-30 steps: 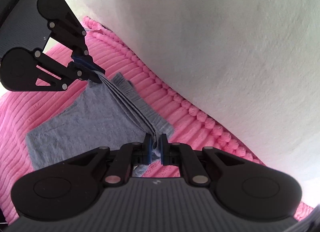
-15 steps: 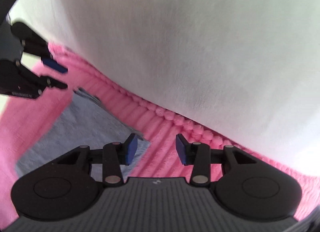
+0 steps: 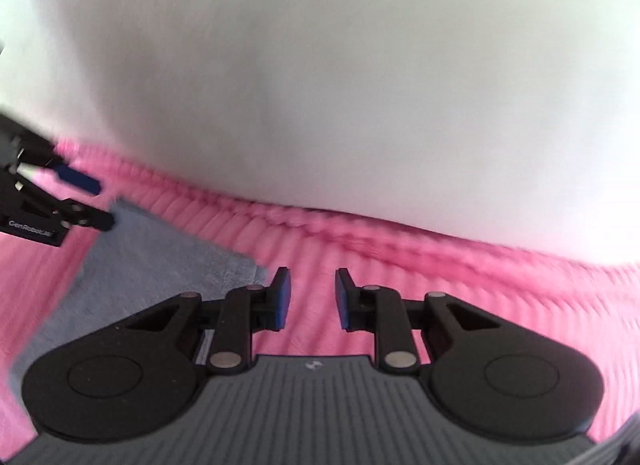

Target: Fold clothes

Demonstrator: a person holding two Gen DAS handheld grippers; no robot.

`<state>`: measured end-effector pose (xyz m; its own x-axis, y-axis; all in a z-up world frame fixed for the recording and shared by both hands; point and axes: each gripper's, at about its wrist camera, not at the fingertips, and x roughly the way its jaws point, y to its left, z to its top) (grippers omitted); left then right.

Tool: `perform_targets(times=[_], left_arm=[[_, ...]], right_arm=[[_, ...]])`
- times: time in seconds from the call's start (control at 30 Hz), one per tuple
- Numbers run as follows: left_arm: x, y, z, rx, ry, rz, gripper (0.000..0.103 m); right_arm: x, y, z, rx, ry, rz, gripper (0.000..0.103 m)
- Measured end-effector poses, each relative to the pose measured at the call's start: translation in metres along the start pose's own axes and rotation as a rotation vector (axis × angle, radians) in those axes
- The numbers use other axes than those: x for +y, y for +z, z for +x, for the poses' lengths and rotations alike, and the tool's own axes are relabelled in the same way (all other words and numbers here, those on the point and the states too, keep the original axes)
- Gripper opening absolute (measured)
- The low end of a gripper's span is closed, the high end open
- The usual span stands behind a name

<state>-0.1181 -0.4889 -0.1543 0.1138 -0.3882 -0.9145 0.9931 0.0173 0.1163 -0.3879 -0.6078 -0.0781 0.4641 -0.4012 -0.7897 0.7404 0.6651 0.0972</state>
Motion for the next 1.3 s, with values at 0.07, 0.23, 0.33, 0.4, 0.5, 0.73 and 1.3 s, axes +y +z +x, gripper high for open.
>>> perform_targets(times=[0.07, 0.23, 0.33, 0.4, 0.5, 0.73, 1.3], left_arm=[[-0.009, -0.025, -0.023, 0.006, -0.032, 0.007, 0.048], [-0.061, -0.068, -0.059, 0.016, -0.108, 0.141, 0.050], [-0.096, -0.089, -0.072, 0.027, -0.112, 0.194, 0.050], [-0.104, -0.094, -0.064, 0.029, -0.122, 0.190, 0.050], [-0.112, -0.095, -0.055, 0.024, -0.114, 0.191, 0.050], [-0.112, -0.100, -0.044, 0.039, -0.109, 0.169, 0.050], [-0.115, -0.104, -0.034, 0.041, -0.133, 0.114, 0.050]], right_arm=[[0.001, -0.016, -0.028, 0.002, 0.055, 0.042, 0.030], [0.032, -0.069, -0.067, 0.107, 0.215, 0.079, 0.030], [0.047, -0.096, -0.071, 0.142, 0.227, 0.112, 0.029], [0.051, -0.106, -0.068, 0.126, 0.235, 0.141, 0.023], [0.062, -0.116, -0.050, 0.126, 0.212, 0.136, 0.019], [0.066, -0.118, -0.043, 0.070, 0.181, 0.109, 0.018], [0.056, -0.123, -0.017, 0.138, 0.228, 0.208, 0.006]])
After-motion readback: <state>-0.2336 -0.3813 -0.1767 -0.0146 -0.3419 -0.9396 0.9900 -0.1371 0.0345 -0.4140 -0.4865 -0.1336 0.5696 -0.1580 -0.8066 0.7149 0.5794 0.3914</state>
